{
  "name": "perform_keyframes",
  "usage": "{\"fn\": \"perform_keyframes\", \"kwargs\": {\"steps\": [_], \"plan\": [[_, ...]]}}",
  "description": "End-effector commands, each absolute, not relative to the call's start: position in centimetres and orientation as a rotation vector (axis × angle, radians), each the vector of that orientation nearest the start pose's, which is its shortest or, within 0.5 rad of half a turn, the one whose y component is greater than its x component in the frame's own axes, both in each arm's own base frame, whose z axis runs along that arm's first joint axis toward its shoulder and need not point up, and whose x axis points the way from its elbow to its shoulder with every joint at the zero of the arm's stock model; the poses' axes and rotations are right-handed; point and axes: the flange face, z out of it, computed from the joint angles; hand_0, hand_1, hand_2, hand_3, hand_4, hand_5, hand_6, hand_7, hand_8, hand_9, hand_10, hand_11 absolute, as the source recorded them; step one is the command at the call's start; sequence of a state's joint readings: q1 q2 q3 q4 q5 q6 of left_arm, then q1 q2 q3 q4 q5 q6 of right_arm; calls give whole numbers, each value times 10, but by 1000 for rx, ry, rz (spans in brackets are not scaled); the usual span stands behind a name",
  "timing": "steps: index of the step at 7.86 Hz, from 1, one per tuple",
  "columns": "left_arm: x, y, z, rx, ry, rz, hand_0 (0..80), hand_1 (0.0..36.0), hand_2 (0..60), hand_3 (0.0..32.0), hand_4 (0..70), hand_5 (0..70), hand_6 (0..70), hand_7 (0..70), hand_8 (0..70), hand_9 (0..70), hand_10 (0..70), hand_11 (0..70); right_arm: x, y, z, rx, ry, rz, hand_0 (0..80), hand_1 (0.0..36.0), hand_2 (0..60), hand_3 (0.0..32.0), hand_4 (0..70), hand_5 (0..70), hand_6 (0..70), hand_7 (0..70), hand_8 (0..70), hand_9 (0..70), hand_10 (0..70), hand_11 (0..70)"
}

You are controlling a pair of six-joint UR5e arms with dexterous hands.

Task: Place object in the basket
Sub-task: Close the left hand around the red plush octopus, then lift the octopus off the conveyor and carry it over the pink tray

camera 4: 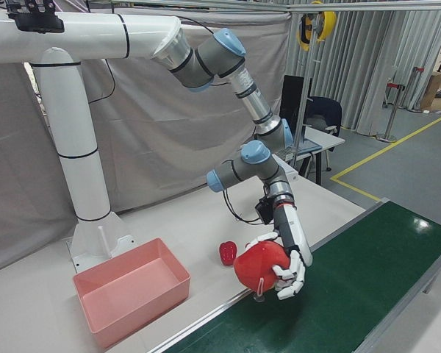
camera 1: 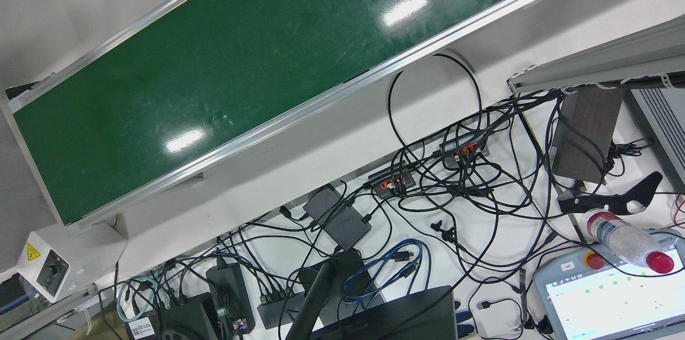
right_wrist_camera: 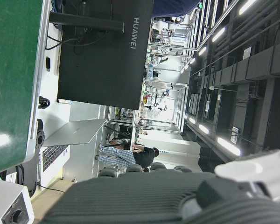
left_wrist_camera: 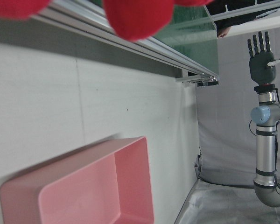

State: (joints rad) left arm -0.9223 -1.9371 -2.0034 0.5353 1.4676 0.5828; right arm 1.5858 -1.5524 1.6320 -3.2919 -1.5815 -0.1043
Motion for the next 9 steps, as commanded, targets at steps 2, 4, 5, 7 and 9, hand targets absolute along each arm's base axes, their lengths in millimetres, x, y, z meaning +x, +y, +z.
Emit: {"fn": "perform_keyframes", "kwargs": {"steps": [2, 4, 5, 7, 9], "plan": [[301, -433, 304, -239, 2084, -1191, 625, 308, 424, 0, 236, 700, 162, 345, 360, 522, 286, 436, 140, -489, 663, -118, 2188, -2352, 0, 0, 0, 0, 0, 0, 0, 0, 0, 0, 0, 0], [373, -376, 300, -393, 2031, -1103, 681, 313, 370, 0, 243, 700, 165, 342, 359, 517, 280, 430, 140, -489, 663, -118, 2188, -2352, 0, 0, 0, 0, 0, 0, 0, 0, 0, 0, 0, 0], [394, -355, 299, -428, 2021, -1097, 688, 311, 356, 0, 249, 700, 164, 337, 356, 514, 278, 427, 140, -489, 663, -118, 2188, -2352, 0, 0, 0, 0, 0, 0, 0, 0, 0, 0, 0, 0], [419, -326, 298, -450, 2024, -1122, 664, 302, 343, 0, 237, 700, 157, 329, 349, 505, 273, 421, 140, -489, 663, -118, 2189, -2350, 0, 0, 0, 0, 0, 0, 0, 0, 0, 0, 0, 0], [411, -323, 294, -454, 2038, -1119, 668, 284, 242, 0, 212, 700, 138, 283, 315, 462, 233, 365, 140, -489, 663, -118, 2188, -2352, 0, 0, 0, 0, 0, 0, 0, 0, 0, 0, 0, 0]]}}
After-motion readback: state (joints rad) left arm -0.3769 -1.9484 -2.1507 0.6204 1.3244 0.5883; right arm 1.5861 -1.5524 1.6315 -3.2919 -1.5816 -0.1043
